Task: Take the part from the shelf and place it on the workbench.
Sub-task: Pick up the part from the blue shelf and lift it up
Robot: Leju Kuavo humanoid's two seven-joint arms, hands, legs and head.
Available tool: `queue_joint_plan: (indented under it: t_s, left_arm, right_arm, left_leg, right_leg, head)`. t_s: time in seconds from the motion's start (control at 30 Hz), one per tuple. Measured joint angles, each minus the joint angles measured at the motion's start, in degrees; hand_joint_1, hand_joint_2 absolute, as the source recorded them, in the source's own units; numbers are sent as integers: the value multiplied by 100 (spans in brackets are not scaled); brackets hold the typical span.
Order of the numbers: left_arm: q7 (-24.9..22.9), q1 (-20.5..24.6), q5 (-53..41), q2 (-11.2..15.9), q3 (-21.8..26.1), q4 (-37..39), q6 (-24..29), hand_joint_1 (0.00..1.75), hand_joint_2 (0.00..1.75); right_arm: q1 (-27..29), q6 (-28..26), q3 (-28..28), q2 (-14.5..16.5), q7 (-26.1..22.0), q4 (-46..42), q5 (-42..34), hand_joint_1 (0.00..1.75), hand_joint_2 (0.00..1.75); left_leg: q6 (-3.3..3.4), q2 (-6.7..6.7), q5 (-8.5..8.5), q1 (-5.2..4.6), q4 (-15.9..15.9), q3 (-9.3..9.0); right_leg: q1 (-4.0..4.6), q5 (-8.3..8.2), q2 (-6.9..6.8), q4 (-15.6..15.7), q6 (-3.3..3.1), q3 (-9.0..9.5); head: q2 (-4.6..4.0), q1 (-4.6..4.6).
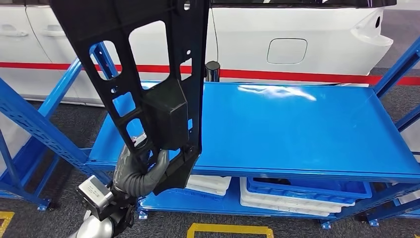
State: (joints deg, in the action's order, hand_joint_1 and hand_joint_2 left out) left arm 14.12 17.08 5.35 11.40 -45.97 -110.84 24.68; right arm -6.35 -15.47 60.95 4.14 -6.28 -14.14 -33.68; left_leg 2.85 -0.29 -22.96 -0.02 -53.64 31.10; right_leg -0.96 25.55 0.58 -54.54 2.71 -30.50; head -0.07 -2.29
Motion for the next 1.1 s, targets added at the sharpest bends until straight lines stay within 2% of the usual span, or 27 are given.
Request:
queue_joint_plan:
  t_s: [0.1, 0.17, 0.2, 0.27, 0.3, 0.33, 0.37, 0.43, 0.47, 0.5, 0.53, 0.63, 0.67, 0.7, 0.77, 0.8, 0.83, 0.87, 0.9, 0.93, 1.0, 1.03, 1.1]
  left_arm:
    - [-79, -2, -186, -5, 0, 2, 0, 175, 175]
    - [-144, 0, -302, -5, 0, 3, 3, 175, 175]
    - [-172, 0, -364, -5, -1, 4, 10, 175, 175]
    - [-234, -6, -509, -5, -7, 16, 41, 175, 175]
    - [-264, -14, -576, -5, -15, 26, 58, 175, 175]
    - [-285, -20, -620, -6, -26, 36, 68, 175, 175]
    - [-295, -23, -643, -7, -36, 42, 68, 175, 175]
    - [-295, -20, -659, -10, -48, 49, 51, 175, 175]
    - [-289, -14, -666, -13, -52, 50, 32, 175, 175]
    - [-281, -10, -672, -16, -57, 51, 6, 175, 175]
    - [-273, -9, -673, -18, -64, 52, -25, 175, 175]
    - [-243, -8, -650, -21, -90, 55, -121, 175, 175]
    - [-231, -2, -644, -21, -98, 55, -142, 175, 175]
    - [-222, 4, -642, -21, -107, 55, -157, 175, 175]
    - [-218, 6, -643, -21, -123, 55, -172, 175, 175]
    - [-220, 0, -642, -21, -132, 55, -176, 175, 175]
    - [-222, -7, -639, -21, -139, 55, -175, 175, 175]
    - [-227, -13, -635, -21, -145, 55, -173, 175, 175]
    - [-233, -16, -632, -22, -149, 55, -170, 175, 175]
    - [-239, -18, -630, -22, -151, 55, -165, 175, 175]
    - [-251, -17, -624, -22, -153, 55, -151, 175, 175]
    - [-255, -16, -621, -21, -154, 55, -144, 175, 175]
    - [-265, -16, -619, -21, -155, 55, -131, 175, 175]
  right_arm:
    - [10, 0, -1, 0, 9, 0, -1, 0, 0]
    - [13, -6, -2, -2, 9, 0, -2, 0, 0]
    - [12, -10, -3, -1, 10, 0, -3, 0, 0]
    - [15, -17, -3, 0, 16, 0, -4, 0, 0]
    - [17, -18, -3, 0, 23, 0, -6, 0, 0]
    - [18, -19, -3, -1, 29, 0, -7, 0, 0]
    - [16, -19, -3, -1, 33, 0, -8, 0, 0]
    - [8, -24, -3, 0, 39, 0, -8, 0, 0]
    - [1, -27, -3, 1, 44, 0, -7, 0, 0]
    - [-7, -31, -3, 1, 54, 0, -5, 0, 0]
    - [-15, -33, -3, 0, 71, 0, -1, 0, 0]
    - [-44, -34, -3, -1, 123, 0, 12, 0, 0]
    - [-57, -34, -3, -1, 130, 0, 17, 0, 0]
    - [-69, -35, -3, -1, 135, 0, 21, 0, 0]
    - [-82, -35, -3, -1, 142, 0, 28, 0, 0]
    - [-82, -35, -3, -2, 144, 0, 31, 0, 0]
    - [-81, -35, -3, -3, 146, 0, 32, 0, 0]
    - [-83, -35, -3, -5, 149, 0, 33, 0, 0]
    - [-88, -35, -3, -10, 151, 0, 33, 0, 0]
    - [-96, -35, -3, -14, 153, 0, 33, 0, 0]
    - [-119, -34, -3, -20, 154, 0, 38, 0, 0]
    - [-127, -33, -3, -20, 155, 0, 41, 0, 0]
    - [-127, -33, -3, -19, 160, 0, 45, 0, 0]
  left_leg:
    - [-88, -2, -2, 13, -13, 27]
    - [-146, 3, -175, 41, -261, 146]
    - [-171, 5, -351, 54, -574, 286]
    - [-213, 6, -733, 66, -1428, 668]
    - [-227, 6, -827, 72, -1739, 814]
    - [-236, 7, -812, 79, -1833, 862]
    - [-240, 7, -692, 87, -1676, 791]
    - [-232, 10, -308, 98, -831, 384]
    - [-214, 9, -171, 88, -434, 189]
    - [-190, 6, -94, 77, -171, 63]
    - [-160, 2, -76, 60, -55, 12]
    - [-54, -3, -39, 42, 2, -11]
    - [-18, 2, -22, 50, 27, -28]
    - [11, 10, -8, 61, 50, -42]
    - [38, 20, -2, 63, 53, -43]
    - [41, 20, -2, 61, 54, -41]
    - [42, 18, -2, 61, 53, -42]
    - [41, 15, -2, 61, 53, -44]
    - [38, 10, -2, 63, 50, -48]
    - [32, 6, -3, 63, 43, -50]
    - [-11, 0, -14, 35, 9, -31]
    - [-42, -1, -14, 26, -3, -16]
    - [-106, -4, 1, 34, -5, 8]
  right_leg:
    - [24, -49, 6, 80, -91, 16]
    - [13, -78, 2, 99, -161, 10]
    - [3, -86, 0, 105, -187, 6]
    - [3, -88, -2, 103, -209, -5]
    - [4, -87, -2, 102, -209, -7]
    - [3, -85, -1, 101, -208, -7]
    - [2, -82, 2, 99, -204, -3]
    - [1, -71, 10, 97, -184, 11]
    - [12, -62, 14, 93, -164, 12]
    - [22, -56, 16, 90, -139, 8]
    - [31, -56, 18, 91, -111, 3]
    - [14, -30, 12, 75, -23, -6]
    - [7, 60, 7, -48, 0, -56]
    - [4, 219, 3, -315, 19, -178]
    - [5, 607, -2, -1146, 48, -570]
    - [5, 730, -2, -1513, 59, -750]
    - [3, 742, -2, -1680, 65, -835]
    - [0, 643, -3, -1603, 64, -800]
    - [-6, 459, -3, -1289, 62, -644]
    - [-14, 247, -3, -834, 59, -409]
    - [-14, -10, 1, -107, 29, -46]
    - [-6, -47, 6, 43, 6, 18]
    - [18, -63, 14, 66, -66, -10]
  head:
    - [0, -8]
    - [0, -20]
    - [0, -29]
    - [0, -42]
    - [0, -43]
    - [0, -43]
    - [0, -44]
    - [0, -45]
    - [0, -46]
    - [0, -44]
    - [0, -41]
    - [0, -30]
    - [0, -24]
    - [0, -16]
    - [0, 1]
    - [0, 3]
    - [0, 4]
    - [0, 5]
    - [0, 5]
    - [0, 7]
    - [0, 4]
    - [0, 0]
    - [0, -8]
